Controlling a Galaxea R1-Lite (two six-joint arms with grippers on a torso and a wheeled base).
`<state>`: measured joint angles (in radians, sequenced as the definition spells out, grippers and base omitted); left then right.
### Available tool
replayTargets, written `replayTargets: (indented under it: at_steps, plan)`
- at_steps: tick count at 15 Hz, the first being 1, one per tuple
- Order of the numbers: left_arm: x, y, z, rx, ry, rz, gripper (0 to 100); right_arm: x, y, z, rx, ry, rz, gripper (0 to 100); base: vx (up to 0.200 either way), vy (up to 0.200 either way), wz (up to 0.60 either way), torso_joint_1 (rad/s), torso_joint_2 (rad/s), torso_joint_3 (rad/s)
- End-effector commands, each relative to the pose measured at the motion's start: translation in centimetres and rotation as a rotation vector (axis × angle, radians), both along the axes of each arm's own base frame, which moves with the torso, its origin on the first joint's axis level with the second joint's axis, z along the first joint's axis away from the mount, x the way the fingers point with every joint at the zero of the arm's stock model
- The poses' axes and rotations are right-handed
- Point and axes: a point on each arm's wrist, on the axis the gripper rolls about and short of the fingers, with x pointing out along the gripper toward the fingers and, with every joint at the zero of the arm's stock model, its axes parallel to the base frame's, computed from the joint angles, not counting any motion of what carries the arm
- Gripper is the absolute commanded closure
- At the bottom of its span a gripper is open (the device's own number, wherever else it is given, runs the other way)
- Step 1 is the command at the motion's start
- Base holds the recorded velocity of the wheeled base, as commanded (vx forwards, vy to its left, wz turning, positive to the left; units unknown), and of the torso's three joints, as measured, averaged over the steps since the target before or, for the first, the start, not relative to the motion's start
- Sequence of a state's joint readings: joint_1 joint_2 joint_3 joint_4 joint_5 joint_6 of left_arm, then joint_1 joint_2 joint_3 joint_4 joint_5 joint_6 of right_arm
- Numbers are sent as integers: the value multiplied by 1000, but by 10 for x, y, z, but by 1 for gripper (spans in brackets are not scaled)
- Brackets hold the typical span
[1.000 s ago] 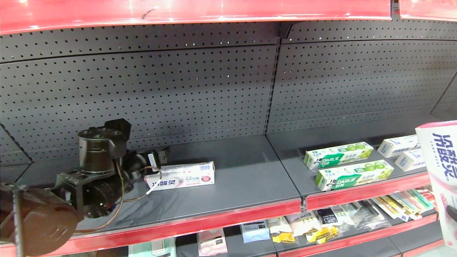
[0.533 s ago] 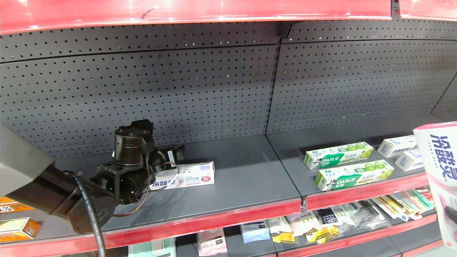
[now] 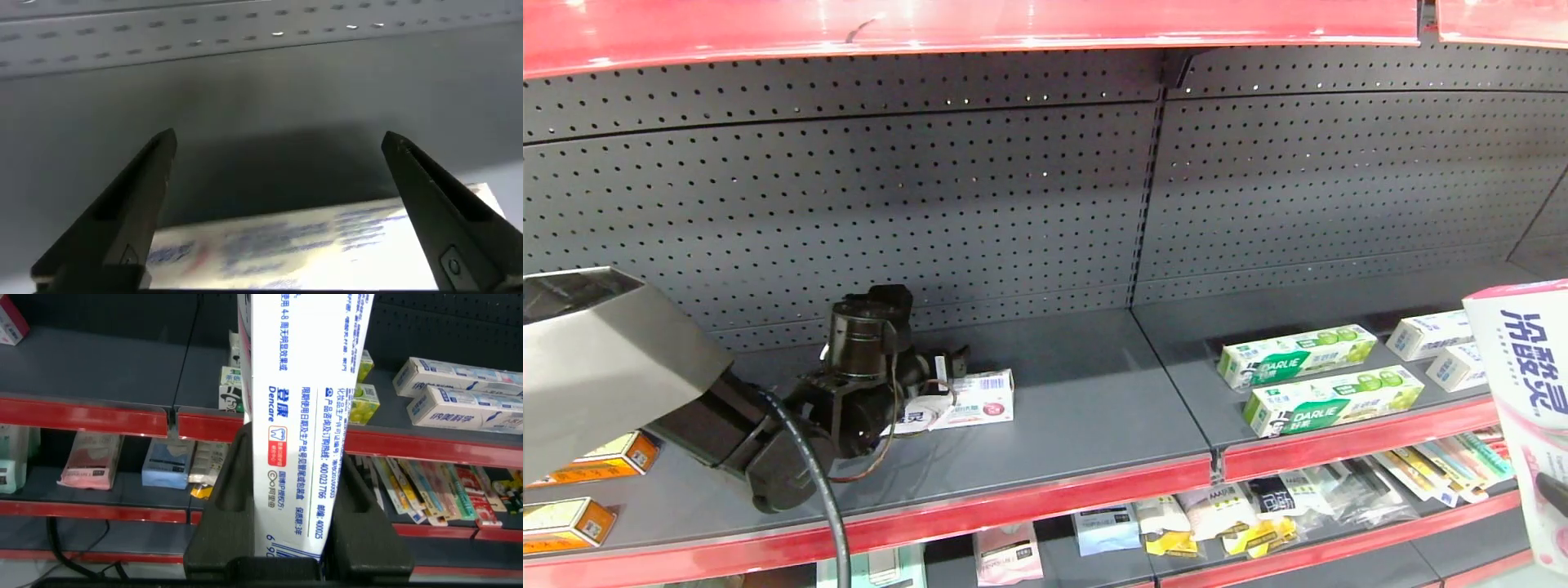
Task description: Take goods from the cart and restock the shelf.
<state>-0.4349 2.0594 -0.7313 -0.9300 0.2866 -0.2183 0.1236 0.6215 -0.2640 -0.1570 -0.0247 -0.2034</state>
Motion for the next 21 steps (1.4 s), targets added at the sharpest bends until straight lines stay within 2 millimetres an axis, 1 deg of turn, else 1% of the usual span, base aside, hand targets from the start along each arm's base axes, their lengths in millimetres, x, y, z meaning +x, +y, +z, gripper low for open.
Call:
replayTargets:
  at_steps: [1, 2, 3, 5, 9, 16, 21]
  plan:
    - [3, -4, -4, -1, 5, -12, 0, 1, 0, 0, -1, 4, 1, 100, 0, 0, 0, 0, 0, 0]
    - [0, -9, -5, -2, 15, -54, 0, 1, 0, -1, -1, 7, 1, 100, 0, 0, 0, 0, 0, 0]
    - [-2, -11, -7, 4, 28, -60, 0, 1, 0, -1, -1, 7, 1, 100, 0, 0, 0, 0, 0, 0]
    - [2, -13, -15, 24, 45, -59, 0, 1, 0, -1, -1, 7, 1, 100, 0, 0, 0, 0, 0, 0]
    - [2, -14, -22, 42, 59, -74, 0, 1, 0, -1, -1, 7, 1, 100, 0, 0, 0, 0, 0, 0]
    - [-3, -12, -22, 42, 79, -101, 0, 2, 0, -1, -2, 16, 4, 100, 0, 0, 0, 0, 0, 0]
    - [-5, -9, -17, 45, 86, -98, 0, 2, 1, -4, -1, 27, 19, 100, 0, 0, 0, 0, 0, 0]
